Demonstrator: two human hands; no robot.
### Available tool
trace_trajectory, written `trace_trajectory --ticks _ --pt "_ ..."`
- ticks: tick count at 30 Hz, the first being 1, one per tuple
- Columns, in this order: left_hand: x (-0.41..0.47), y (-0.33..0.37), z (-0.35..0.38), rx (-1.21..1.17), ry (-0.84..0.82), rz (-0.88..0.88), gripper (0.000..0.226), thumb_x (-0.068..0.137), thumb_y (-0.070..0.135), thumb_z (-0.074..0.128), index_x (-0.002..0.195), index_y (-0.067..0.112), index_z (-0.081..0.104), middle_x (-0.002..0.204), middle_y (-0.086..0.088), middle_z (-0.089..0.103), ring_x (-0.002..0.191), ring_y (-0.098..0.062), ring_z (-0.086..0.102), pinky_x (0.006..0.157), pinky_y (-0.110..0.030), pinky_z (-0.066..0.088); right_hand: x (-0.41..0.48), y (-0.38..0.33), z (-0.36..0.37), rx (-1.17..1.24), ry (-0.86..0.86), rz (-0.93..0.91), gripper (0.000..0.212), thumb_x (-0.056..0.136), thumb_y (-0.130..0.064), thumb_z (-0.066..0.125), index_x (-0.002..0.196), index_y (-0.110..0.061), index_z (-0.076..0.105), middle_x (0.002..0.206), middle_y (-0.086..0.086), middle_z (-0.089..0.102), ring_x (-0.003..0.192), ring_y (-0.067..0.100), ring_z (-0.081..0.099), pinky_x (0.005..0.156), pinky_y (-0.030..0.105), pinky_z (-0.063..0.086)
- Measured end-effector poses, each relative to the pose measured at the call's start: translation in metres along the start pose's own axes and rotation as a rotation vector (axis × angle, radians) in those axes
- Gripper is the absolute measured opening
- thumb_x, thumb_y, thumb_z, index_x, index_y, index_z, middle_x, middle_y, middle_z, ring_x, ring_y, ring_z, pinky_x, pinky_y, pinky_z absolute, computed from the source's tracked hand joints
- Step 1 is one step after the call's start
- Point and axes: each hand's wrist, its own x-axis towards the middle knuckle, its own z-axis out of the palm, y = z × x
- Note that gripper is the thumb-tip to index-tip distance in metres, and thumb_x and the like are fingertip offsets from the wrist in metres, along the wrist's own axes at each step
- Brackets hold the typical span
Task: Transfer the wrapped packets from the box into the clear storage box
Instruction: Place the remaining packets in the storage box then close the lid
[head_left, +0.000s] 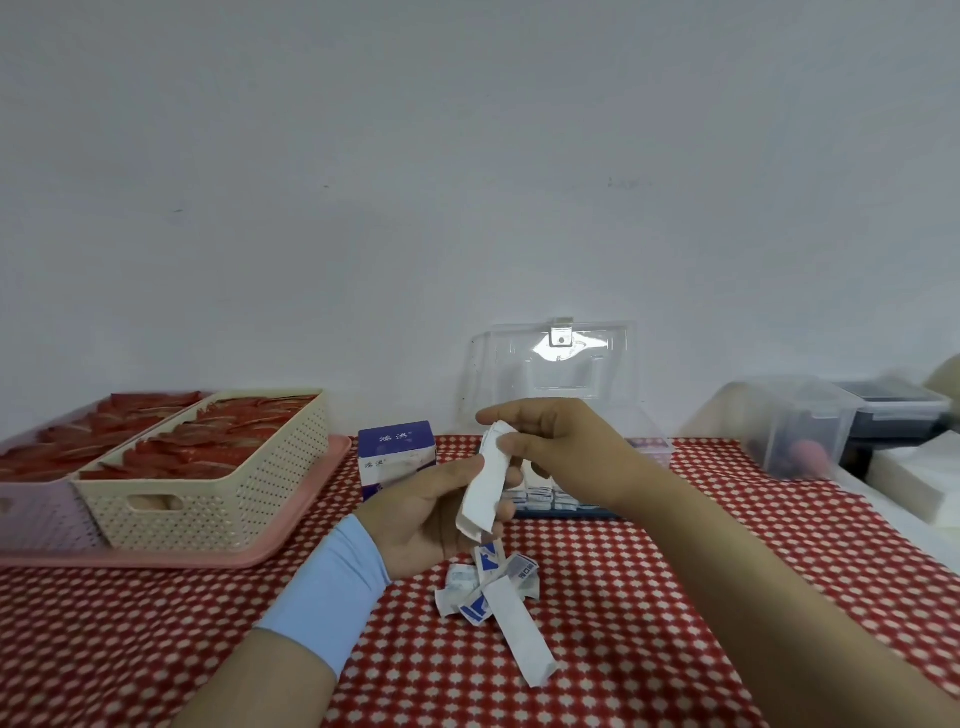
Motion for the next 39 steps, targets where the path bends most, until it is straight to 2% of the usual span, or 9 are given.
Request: trace_trajectory --ticks 3,5,9,12,16,24,32,35,39 --pt "-0.002 0.006 -0.004 0.052 0.031 0.035 0.038 0.088 0.018 0.056 0.124 0.004 0.056 0.092 -0.014 0.07 0.071 -0.023 0.068 0.059 -0.032 0.06 0.002 0.002 0.004 -0.022 0.005 0.033 0.039 0.1 -0.015 0.057 0.138 -0.023 0.057 0.113 -0.006 0.071 0.076 -0.002 0.067 0.064 0.011 0.048" --pt "-0.004 0.014 -0.007 0.141 0.108 0.078 0.029 0.089 0.016 0.058 0.115 0.003 0.062 0.088 -0.013 0.072 0.071 -0.023 0.071 0.059 -0.033 0.061 0.004 0.005 0.006 -0.172 0.005 0.107 0.027 0.099 -0.02 0.059 0.125 -0.024 0.065 0.107 -0.005 0.072 0.075 0.007 0.069 0.069 0.018 0.053" --pt "-0.008 0.026 -0.016 0.228 0.176 0.124 0.023 0.082 0.02 0.061 0.083 0.01 0.081 0.088 -0.013 0.074 0.076 -0.022 0.072 0.06 -0.029 0.06 0.0 0.014 0.014 -0.544 -0.388 0.329 0.021 0.088 -0.038 0.072 0.103 -0.025 0.076 0.109 -0.007 0.072 0.091 0.011 0.068 0.089 0.032 0.057" --pt "-0.006 0.024 -0.017 0.224 0.199 0.121 0.021 0.086 0.015 0.06 0.099 0.003 0.07 0.087 -0.016 0.074 0.078 -0.025 0.074 0.061 -0.032 0.061 -0.004 0.017 0.027 -0.623 -0.538 0.409 0.046 0.08 -0.049 0.077 0.116 -0.021 0.074 0.116 -0.006 0.071 0.101 0.013 0.065 0.093 0.031 0.053" --pt "-0.001 0.019 -0.019 0.263 0.219 0.109 0.02 0.096 0.009 0.057 0.112 -0.001 0.064 0.094 -0.016 0.074 0.087 -0.029 0.074 0.064 -0.035 0.061 -0.003 0.019 0.029 -0.575 -0.481 0.371 0.041 0.08 -0.041 0.08 0.115 -0.02 0.074 0.114 -0.006 0.071 0.096 0.012 0.062 0.09 0.029 0.051" --pt "0.002 0.018 -0.025 0.469 0.28 0.082 0.018 0.093 0.012 0.064 0.109 0.004 0.065 0.101 -0.016 0.075 0.099 -0.031 0.073 0.077 -0.037 0.061 -0.002 0.016 0.015 -0.482 -0.329 0.311 0.019 0.084 -0.028 0.078 0.101 -0.02 0.08 0.095 -0.006 0.075 0.074 0.007 0.065 0.082 0.025 0.058" --pt "0.002 0.013 -0.014 0.55 0.195 0.046 0.013 0.094 0.016 0.061 0.101 0.006 0.063 0.091 -0.01 0.076 0.078 -0.016 0.073 0.065 -0.027 0.058 0.0 -0.006 -0.011 -0.251 -0.094 0.084 0.01 0.094 -0.017 0.068 0.092 -0.021 0.077 0.087 -0.008 0.074 0.05 -0.003 0.056 0.055 0.014 0.047" --pt "0.003 0.01 -0.014 0.455 0.105 0.027 0.039 0.085 0.024 0.062 0.118 0.003 0.061 0.103 -0.016 0.074 0.092 -0.022 0.072 0.078 -0.035 0.061 0.0 -0.006 -0.008 -0.168 -0.042 0.037 0.003 0.089 -0.018 0.074 0.089 -0.017 0.077 0.079 -0.012 0.073 0.053 -0.006 0.057 0.053 0.01 0.042" --pt "0.006 0.003 -0.01 0.322 0.02 0.027 0.038 0.084 0.024 0.058 0.117 0.007 0.063 0.104 -0.014 0.074 0.094 -0.023 0.073 0.08 -0.034 0.059 0.004 0.002 0.0 -0.122 0.056 0.025 0.008 0.086 -0.022 0.077 0.08 -0.025 0.073 0.075 -0.016 0.072 0.068 0.0 0.066 0.065 0.015 0.049"
